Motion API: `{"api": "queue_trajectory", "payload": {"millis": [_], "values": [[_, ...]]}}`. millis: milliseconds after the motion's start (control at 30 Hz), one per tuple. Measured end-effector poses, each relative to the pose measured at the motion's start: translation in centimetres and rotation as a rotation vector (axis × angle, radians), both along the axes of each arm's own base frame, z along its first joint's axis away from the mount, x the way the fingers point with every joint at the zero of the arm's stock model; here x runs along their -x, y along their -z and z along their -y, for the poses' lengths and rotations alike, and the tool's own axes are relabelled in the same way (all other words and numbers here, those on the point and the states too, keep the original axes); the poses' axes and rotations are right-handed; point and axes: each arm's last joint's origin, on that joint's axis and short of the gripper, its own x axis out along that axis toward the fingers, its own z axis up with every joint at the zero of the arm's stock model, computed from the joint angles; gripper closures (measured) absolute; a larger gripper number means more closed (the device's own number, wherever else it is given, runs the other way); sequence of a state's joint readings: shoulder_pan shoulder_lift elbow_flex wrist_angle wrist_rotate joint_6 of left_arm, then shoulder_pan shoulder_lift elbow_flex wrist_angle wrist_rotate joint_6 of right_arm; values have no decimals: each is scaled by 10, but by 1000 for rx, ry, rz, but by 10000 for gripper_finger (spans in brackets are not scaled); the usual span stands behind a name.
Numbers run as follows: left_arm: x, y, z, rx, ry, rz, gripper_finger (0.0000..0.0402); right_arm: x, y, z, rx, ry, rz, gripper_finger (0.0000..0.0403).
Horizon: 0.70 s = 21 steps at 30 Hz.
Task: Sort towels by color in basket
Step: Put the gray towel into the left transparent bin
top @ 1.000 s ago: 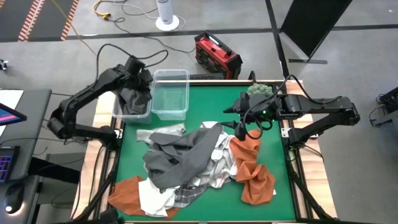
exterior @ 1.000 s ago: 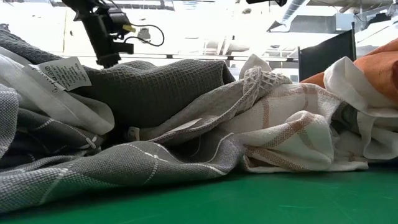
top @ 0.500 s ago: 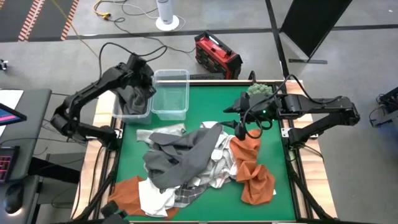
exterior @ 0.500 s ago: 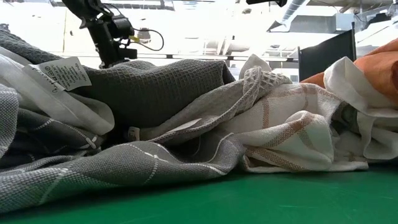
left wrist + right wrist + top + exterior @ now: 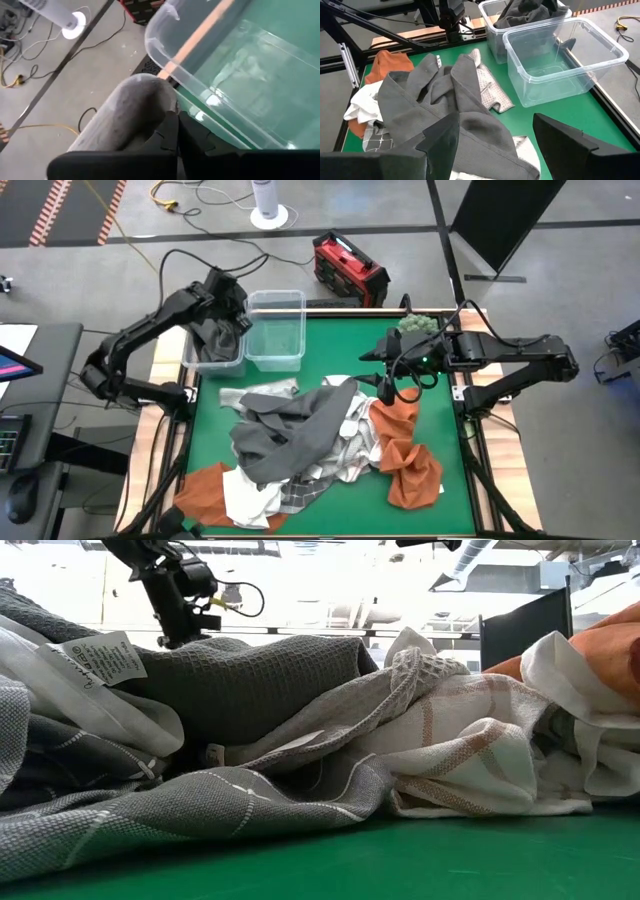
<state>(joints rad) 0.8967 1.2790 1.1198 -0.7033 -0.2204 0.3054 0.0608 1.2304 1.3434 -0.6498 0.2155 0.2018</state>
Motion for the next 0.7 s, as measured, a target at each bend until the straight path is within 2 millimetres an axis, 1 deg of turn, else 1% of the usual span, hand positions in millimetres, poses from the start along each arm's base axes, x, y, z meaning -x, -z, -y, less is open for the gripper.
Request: {"api": "queue_trajectory", "payload": {"millis": [200, 333, 433, 533, 633, 700], "values": [[17, -15, 21, 64, -19, -34, 401, 0, 0, 1, 3, 3, -1, 122], [29, -4, 32, 181, -92, -152, 401, 0, 0, 1, 16, -5, 1, 122], [32, 0, 34, 191, -165, -188, 401, 0, -1, 1, 22, -8, 3, 122], [35, -3, 35, 172, -219, -216, 401, 0, -1, 1, 23, -9, 3, 122], [36, -10, 35, 114, -229, -273, 391, 0, -1, 1, 25, -10, 3, 122], [36, -8, 33, 110, -216, -333, 376, 0, -1, 1, 25, -10, 3, 122]]}}
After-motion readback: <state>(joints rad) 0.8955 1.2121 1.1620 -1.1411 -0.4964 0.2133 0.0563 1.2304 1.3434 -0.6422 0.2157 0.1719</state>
